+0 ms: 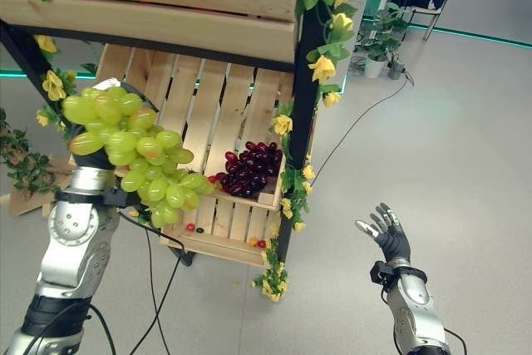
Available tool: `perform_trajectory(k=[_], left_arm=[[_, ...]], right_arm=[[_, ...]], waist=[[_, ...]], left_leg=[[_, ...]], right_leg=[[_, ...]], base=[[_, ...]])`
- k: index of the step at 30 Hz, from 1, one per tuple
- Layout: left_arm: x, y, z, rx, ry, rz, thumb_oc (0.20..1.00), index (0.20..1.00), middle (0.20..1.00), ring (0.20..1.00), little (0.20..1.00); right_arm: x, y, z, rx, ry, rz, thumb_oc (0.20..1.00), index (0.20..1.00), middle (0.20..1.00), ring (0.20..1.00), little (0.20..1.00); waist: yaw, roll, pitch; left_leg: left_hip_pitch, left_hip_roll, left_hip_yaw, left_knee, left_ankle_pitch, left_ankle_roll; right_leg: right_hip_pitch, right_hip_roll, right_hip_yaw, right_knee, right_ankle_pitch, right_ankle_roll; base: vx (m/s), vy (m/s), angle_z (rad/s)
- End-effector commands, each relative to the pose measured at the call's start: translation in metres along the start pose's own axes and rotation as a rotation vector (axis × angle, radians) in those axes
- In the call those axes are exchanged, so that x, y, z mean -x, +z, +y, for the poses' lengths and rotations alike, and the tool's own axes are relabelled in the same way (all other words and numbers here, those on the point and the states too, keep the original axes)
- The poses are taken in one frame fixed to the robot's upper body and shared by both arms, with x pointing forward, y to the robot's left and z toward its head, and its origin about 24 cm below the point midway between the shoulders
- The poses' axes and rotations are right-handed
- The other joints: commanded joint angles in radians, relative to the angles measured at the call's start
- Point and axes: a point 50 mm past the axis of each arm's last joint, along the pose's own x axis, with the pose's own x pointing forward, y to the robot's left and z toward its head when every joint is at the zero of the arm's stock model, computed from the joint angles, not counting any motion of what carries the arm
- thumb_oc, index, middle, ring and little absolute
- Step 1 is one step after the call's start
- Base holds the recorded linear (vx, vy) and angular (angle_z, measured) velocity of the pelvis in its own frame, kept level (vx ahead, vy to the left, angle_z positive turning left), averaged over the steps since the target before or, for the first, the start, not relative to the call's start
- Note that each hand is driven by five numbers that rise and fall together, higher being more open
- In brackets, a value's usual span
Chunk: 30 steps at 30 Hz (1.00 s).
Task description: Pick up the fruits from the basket on one side to the basket on the other side
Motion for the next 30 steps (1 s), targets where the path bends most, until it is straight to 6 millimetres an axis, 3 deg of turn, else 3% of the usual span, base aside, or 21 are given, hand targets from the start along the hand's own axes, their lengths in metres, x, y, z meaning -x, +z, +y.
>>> perform_trajectory(k=[1,14,30], left_arm=[[-0.026,0.011,0.008,-0.014,0.039,-0.078,0.200,0.200,0.200,0.200,0.200],[-0.066,-0.015,0.020,-0.103,0.097,0.054,0.200,0.200,0.200,0.200,0.200],[-0.094,-0.023,0.063,-0.306,0.273,0.171,0.200,0.200,0.200,0.200,0.200]], right_arm=[[-0.011,0.024,0.000,0.071,0.037,-0.075,1.000,1.000,1.000,1.000,1.000],[-0.018,0.019,0.019,0.094,0.104,-0.040,1.000,1.000,1.000,1.000,1.000],[-0.017,0.009,0.033,0.100,0.159,-0.013,1.000,1.000,1.000,1.000,1.000]], waist=[[0.000,-0.007,-0.065],[-0.055,-0.001,-0.073],[-0.097,-0.004,-0.075]], left_leg=[[0.030,-0.024,0.023,-0.011,-0.065,0.015],[0.057,-0.016,0.067,-0.028,-0.057,0.010],[0.076,-0.010,0.093,-0.034,-0.060,0.007]], right_leg=[[-0.043,-0.052,0.022,0.076,0.016,0.043],[-0.054,-0.035,0.066,0.075,0.014,0.047],[-0.068,-0.024,0.104,0.081,0.015,0.051]], base=[[0.00,0.000,-0.23],[0.00,0.001,-0.12],[0.00,-0.003,-0.06]])
